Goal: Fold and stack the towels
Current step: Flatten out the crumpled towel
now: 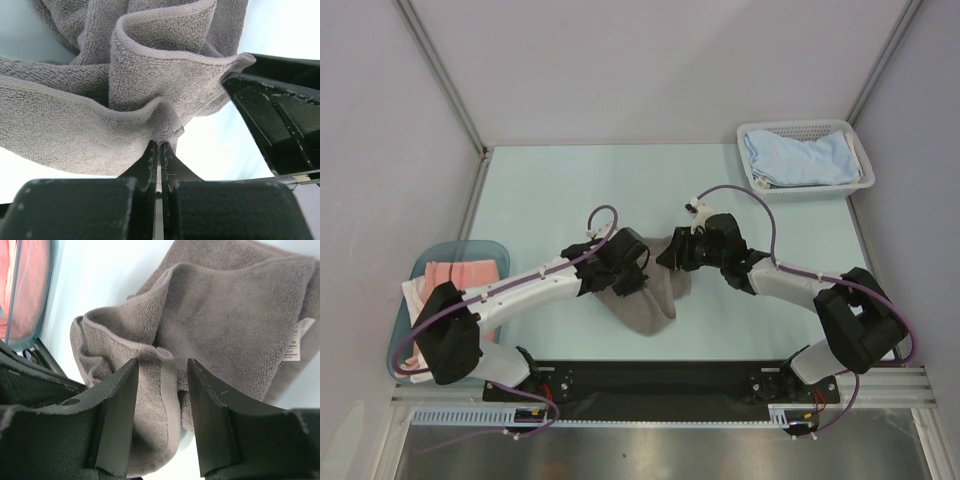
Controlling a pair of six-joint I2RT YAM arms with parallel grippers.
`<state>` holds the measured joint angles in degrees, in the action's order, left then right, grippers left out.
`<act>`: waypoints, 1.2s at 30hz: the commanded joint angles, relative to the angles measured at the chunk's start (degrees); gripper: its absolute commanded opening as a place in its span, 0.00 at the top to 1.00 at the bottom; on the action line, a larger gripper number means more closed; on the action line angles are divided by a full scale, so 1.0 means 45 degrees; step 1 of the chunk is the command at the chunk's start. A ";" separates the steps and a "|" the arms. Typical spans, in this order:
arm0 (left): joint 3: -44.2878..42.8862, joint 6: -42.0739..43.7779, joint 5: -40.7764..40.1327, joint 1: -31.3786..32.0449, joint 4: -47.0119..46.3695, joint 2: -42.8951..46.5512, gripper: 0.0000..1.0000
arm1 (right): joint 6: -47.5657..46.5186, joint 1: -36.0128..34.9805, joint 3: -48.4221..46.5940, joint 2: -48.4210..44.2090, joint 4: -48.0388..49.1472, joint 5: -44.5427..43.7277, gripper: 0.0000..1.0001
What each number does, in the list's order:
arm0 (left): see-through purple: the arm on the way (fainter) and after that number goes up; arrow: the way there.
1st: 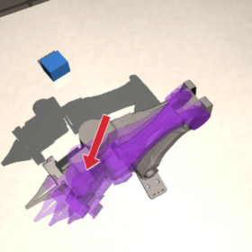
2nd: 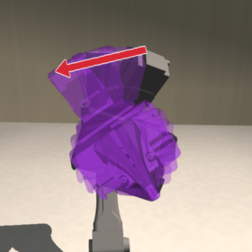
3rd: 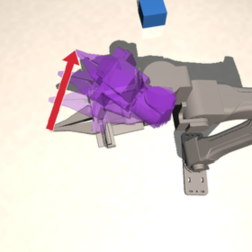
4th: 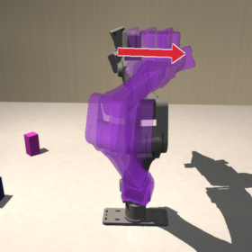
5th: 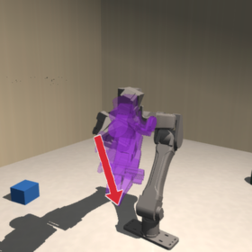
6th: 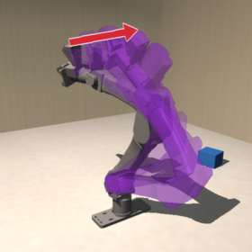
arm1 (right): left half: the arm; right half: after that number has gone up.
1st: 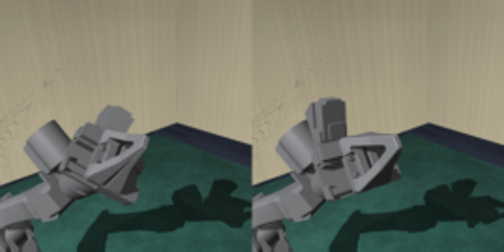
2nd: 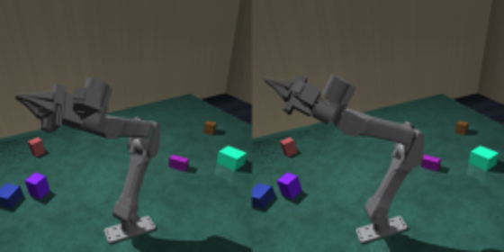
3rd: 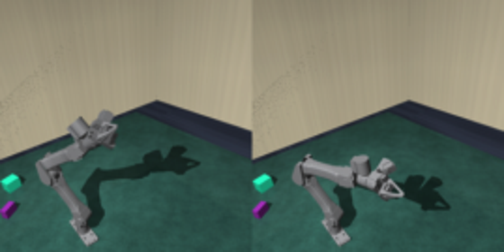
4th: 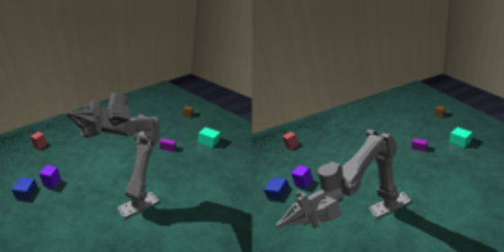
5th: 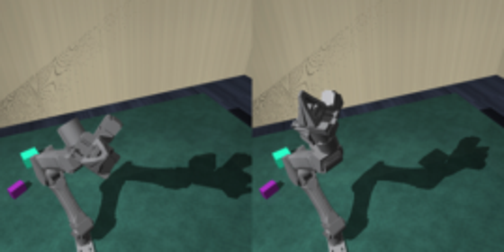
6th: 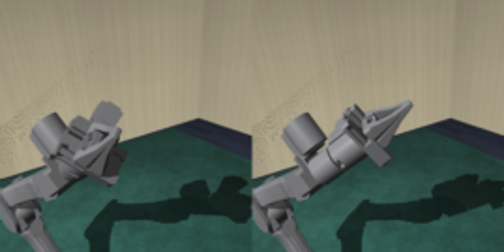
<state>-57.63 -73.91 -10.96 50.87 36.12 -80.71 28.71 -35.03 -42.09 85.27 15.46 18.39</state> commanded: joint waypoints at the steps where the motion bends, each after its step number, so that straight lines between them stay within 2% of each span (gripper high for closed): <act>1: 0.0325 0.0233 -0.0006 -0.0191 -0.0545 0.0707 1.00 | 0.0046 -0.0048 0.0095 -0.0240 0.0782 0.0463 0.51; 8: 0.0637 0.0428 0.0014 -0.0328 -0.0565 0.1176 1.00 | 0.0260 -0.0146 -0.0062 0.0073 0.1309 0.0757 0.56; 10: 0.0774 0.0545 0.0072 -0.0406 -0.0643 0.1332 1.00 | 0.0280 -0.0166 -0.0197 0.0131 0.1329 0.0853 0.60; 12: 0.0872 0.0662 0.0111 -0.0562 -0.0663 0.1606 1.00 | 0.0300 -0.0244 -0.0296 0.0210 0.1271 0.0913 0.69; 14: 0.0950 0.0877 0.0189 -0.0718 -0.0644 0.1975 1.00 | 0.0281 -0.0302 -0.0393 0.0288 0.1212 0.0854 0.73; 17: 0.1126 0.1325 0.0268 -0.1050 -0.0721 0.2445 1.00 | 0.0339 -0.0244 -0.0433 0.0269 0.1115 0.0834 0.90; 18: 0.1203 0.1501 0.0268 -0.1225 -0.0799 0.2795 1.00 | 0.0397 -0.0263 -0.0491 0.0191 0.1037 0.0835 0.98; 19: 0.1204 0.1734 0.0345 -0.1323 -0.0896 0.2953 1.00 | 0.0378 -0.0244 -0.0530 0.0075 0.0882 0.0815 1.00; 23: 0.0932 0.4446 0.0559 -0.1792 -0.1618 0.3987 1.00 | 0.0495 -0.0108 -0.1114 -0.0842 -0.0016 0.0660 1.00; 25: 0.0620 0.5946 0.0716 -0.2299 -0.2242 0.4766 1.00 | 0.0205 -0.0010 -0.1953 -0.1584 -0.1163 0.0174 1.00; 29: -0.1213 0.7847 0.0445 -0.3470 -0.1721 0.5142 1.00 | -0.0576 0.0185 -0.3944 -0.2718 -0.3179 -0.1291 1.00; 30: -0.2184 0.8121 0.0424 -0.3898 -0.1582 0.5065 1.00 | -0.0714 0.0244 -0.4470 -0.3010 -0.3395 -0.1584 1.00; 31: -0.2639 0.8704 0.0463 -0.4096 -0.1523 0.4870 1.00 | -0.0890 0.0302 -0.5327 -0.3090 -0.4248 -0.2225 1.00; 36: -0.5935 1.0074 0.0424 -0.4508 -0.1581 0.4050 1.00 | -0.1887 0.0615 -0.8105 -0.3227 -0.5661 -0.4064 1.00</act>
<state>-75.64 -36.82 -8.71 31.16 30.70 -60.82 24.18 -33.19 -71.75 72.18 -3.99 7.75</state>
